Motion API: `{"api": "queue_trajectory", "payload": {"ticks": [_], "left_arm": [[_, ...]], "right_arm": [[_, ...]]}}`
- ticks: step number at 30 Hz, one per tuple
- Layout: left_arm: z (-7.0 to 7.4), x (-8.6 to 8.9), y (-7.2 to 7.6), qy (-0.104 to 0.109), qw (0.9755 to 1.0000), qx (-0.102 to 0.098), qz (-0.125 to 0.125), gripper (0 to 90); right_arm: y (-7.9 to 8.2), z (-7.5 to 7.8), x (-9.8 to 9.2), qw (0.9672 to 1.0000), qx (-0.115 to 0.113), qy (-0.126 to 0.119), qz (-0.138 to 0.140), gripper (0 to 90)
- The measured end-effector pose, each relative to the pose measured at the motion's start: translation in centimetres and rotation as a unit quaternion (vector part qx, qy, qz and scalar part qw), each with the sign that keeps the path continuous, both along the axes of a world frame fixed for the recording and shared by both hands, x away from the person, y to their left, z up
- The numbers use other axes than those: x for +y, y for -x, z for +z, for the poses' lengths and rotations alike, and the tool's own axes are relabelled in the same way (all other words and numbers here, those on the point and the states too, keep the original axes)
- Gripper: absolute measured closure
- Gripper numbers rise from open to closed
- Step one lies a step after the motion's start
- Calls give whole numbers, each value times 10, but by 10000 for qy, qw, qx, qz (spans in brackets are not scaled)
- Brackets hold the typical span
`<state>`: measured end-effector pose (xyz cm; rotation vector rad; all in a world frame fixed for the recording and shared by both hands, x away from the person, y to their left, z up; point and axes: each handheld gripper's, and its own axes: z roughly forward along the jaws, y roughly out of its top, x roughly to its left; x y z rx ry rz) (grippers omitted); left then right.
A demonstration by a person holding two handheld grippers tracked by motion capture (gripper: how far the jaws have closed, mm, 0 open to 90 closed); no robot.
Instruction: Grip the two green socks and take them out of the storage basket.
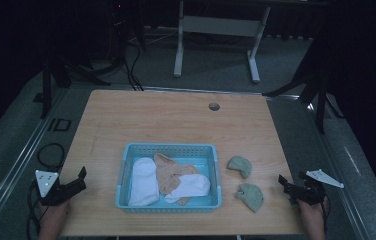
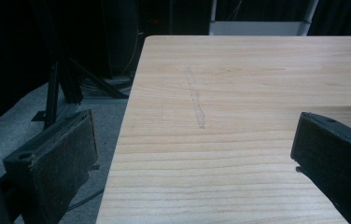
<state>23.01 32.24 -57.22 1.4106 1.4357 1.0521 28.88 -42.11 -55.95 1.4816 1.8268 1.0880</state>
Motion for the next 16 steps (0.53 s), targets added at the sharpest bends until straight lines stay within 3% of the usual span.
{"api": "queue_trajectory", "payload": {"ticks": [6,16], "left_arm": [[0,0,0,-14,10000,-7,-7,7],[0,0,0,-20,10000,-8,-17,7]], "right_arm": [[10,-1,-4,9989,-236,-169,-379,115],[8,-2,-2,9993,-138,-66,-327,131]]}}
